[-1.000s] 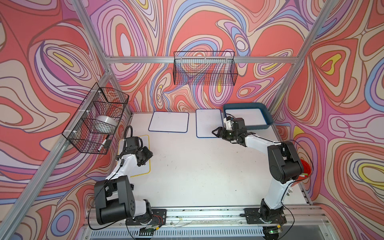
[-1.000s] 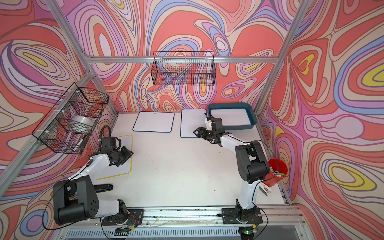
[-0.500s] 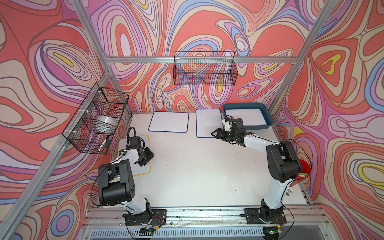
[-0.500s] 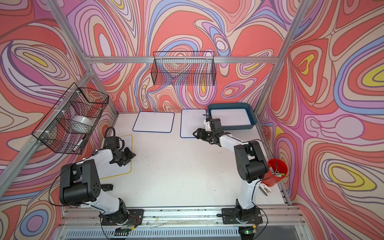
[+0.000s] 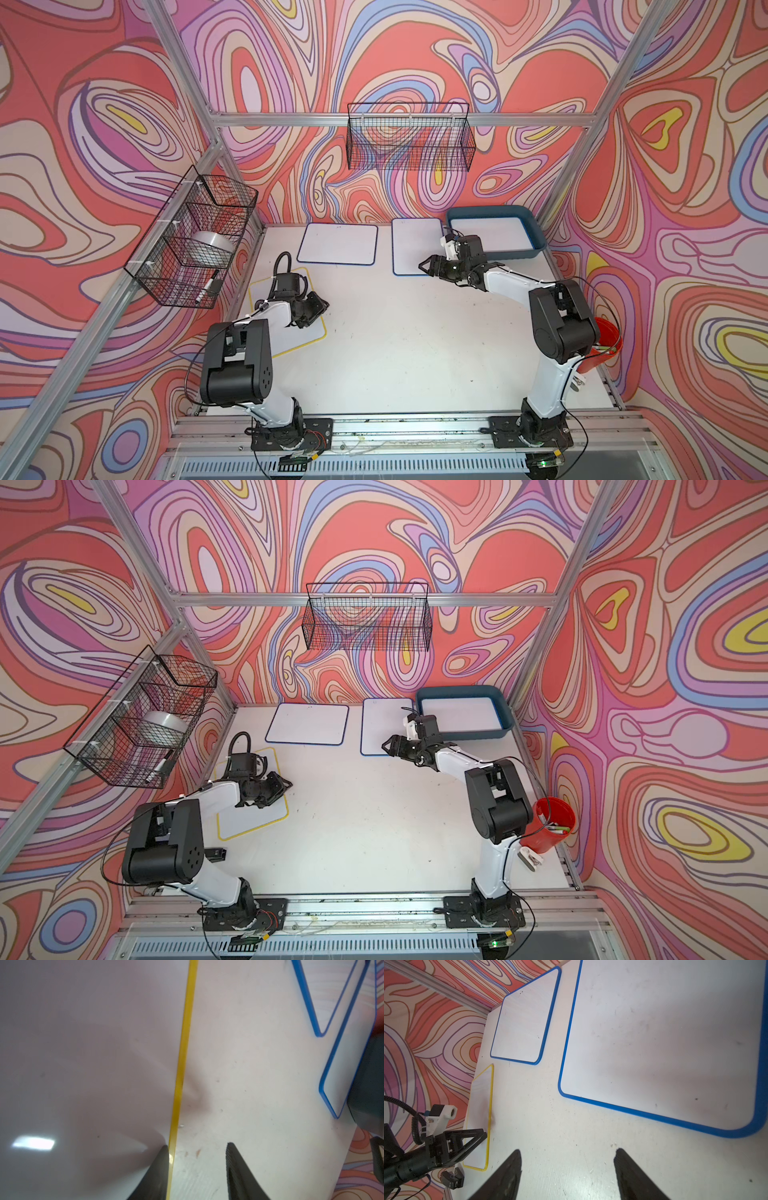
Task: Put the whiteboard into the storage box
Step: Move the whiteboard to the center of the board.
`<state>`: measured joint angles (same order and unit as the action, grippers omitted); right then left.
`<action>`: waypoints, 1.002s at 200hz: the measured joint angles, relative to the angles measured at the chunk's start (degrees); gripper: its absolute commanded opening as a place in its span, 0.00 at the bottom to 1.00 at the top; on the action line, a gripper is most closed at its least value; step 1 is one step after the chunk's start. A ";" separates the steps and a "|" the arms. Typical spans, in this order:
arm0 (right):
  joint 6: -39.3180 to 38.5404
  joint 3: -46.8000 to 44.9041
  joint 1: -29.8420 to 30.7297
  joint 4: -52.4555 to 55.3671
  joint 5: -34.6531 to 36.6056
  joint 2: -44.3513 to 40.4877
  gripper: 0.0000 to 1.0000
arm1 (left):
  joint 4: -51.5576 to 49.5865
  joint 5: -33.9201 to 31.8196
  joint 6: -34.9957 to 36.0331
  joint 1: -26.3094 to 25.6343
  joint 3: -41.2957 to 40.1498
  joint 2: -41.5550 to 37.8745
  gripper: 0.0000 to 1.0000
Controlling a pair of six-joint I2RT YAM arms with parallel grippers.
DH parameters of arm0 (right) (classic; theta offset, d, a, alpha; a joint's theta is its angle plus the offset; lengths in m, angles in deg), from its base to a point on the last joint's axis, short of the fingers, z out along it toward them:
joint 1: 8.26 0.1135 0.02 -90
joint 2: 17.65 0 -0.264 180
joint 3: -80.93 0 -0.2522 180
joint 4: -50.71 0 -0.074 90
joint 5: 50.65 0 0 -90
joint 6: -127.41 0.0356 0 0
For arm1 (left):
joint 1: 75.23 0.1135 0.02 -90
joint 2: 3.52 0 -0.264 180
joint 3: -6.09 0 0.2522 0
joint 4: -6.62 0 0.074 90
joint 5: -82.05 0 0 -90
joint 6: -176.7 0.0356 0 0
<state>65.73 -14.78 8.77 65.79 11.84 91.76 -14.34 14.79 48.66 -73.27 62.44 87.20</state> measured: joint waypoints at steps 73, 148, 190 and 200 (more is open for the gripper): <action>0.22 3.58 1.99 2.12 -0.83 4.31 0.72 | 13.05 0.66 -13.42 -20.50 -4.83 -0.11 0.41; -0.26 5.49 2.16 4.70 -0.92 5.68 0.72 | 15.17 -3.61 -18.84 -35.04 0.07 4.20 0.42; -1.33 6.32 2.16 6.01 -1.29 6.10 0.72 | 9.31 -11.76 -16.35 -32.00 -1.92 -6.82 0.43; -1.44 6.69 2.19 5.97 -2.08 6.56 0.72 | 7.85 -13.25 -15.34 -30.23 -2.10 -9.97 0.43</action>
<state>64.28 -8.09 10.96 71.76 9.76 98.31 -6.50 1.55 33.32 -103.50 60.34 77.24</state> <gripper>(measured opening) 0.724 0.432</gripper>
